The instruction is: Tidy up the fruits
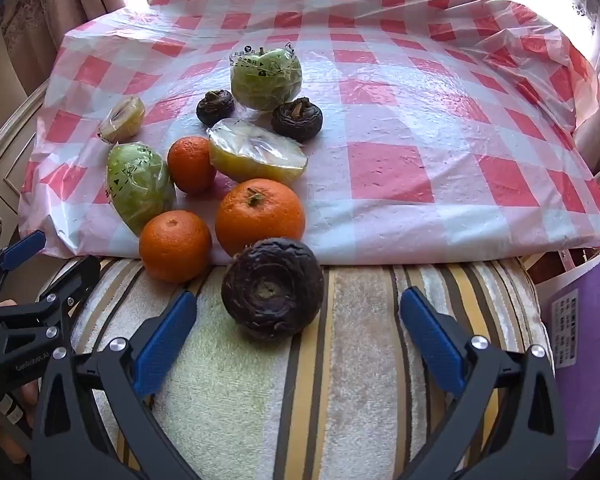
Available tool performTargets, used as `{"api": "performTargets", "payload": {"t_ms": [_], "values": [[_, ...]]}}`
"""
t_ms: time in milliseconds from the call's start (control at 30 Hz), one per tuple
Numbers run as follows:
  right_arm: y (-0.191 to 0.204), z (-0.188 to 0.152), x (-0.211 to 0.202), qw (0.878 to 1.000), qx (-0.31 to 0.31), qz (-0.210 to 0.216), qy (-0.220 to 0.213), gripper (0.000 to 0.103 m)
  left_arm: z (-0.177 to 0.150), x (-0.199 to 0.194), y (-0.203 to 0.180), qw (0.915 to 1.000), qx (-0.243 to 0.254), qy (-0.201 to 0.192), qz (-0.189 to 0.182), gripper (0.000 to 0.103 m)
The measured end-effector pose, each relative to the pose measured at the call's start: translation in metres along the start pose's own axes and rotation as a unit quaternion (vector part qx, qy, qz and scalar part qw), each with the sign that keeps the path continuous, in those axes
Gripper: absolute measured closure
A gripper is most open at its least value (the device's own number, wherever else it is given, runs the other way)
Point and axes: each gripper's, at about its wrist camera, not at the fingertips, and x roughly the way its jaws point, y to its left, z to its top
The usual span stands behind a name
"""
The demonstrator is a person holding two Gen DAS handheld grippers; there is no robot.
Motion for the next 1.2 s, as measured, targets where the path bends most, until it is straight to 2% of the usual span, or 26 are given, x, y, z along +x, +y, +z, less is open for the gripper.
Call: {"api": "performTargets", "payload": {"t_ms": [1200], "values": [[0.0014, 0.0014, -0.0007, 1.0, -0.001, -0.002, -0.003, 0.001, -0.0003, 0.0007, -0.0028, 0.9998, 0.008, -0.012, 0.015, 0.004]]}}
